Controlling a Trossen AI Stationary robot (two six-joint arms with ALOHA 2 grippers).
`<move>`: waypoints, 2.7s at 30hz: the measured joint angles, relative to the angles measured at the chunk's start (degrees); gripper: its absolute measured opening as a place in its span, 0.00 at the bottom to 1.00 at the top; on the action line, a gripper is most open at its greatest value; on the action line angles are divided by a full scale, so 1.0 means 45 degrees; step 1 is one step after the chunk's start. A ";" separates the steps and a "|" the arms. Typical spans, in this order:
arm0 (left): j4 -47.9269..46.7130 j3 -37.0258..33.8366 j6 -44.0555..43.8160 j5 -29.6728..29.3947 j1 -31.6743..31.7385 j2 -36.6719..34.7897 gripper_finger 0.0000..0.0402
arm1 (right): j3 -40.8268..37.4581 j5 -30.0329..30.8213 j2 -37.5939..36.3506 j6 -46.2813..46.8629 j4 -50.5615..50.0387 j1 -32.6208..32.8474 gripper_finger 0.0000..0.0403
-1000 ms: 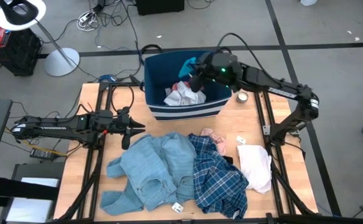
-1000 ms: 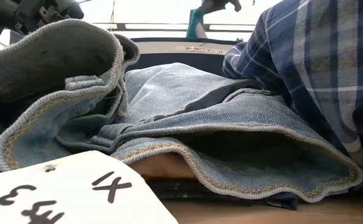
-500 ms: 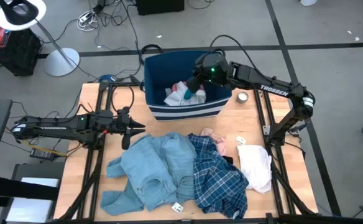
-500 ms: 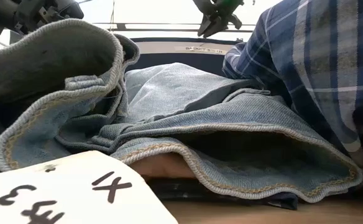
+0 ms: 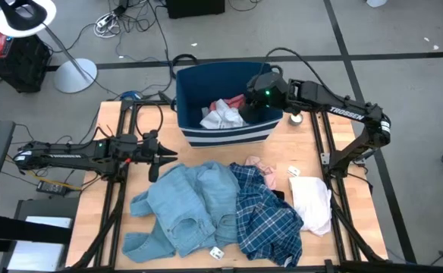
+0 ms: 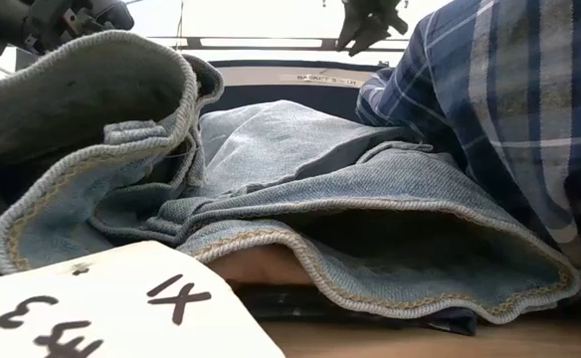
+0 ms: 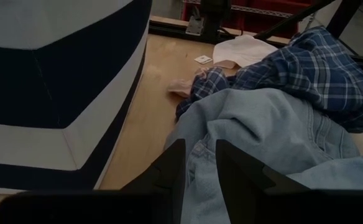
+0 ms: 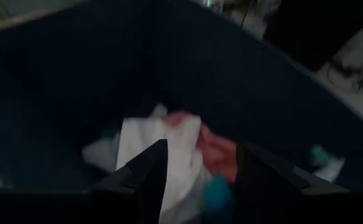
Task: Sort clothes
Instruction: Put the white underwear into the blue organizer bin
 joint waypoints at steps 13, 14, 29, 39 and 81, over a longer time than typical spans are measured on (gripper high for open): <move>0.0107 0.0000 0.0005 -0.0004 0.0002 0.0000 0.24 | -0.0267 0.1243 -0.1133 0.2654 -0.3863 0.1907 0.48; 0.0098 0.0000 0.0005 -0.0004 0.0005 0.0005 0.24 | -0.0471 0.1359 -0.1298 0.2874 -0.3926 0.2140 0.48; 0.0100 0.0000 0.0001 -0.0003 0.0003 0.0001 0.24 | -0.4029 0.1493 -0.3831 0.7675 -0.4389 0.5648 0.47; 0.0099 0.0000 0.0000 -0.0001 0.0004 0.0005 0.24 | -0.4854 0.0252 -0.3891 1.0934 -0.6151 0.7359 0.47; 0.0097 0.0000 -0.0097 0.0001 0.0001 0.0003 0.24 | -1.4346 -0.6470 -0.3647 1.4430 -0.0799 1.1874 0.41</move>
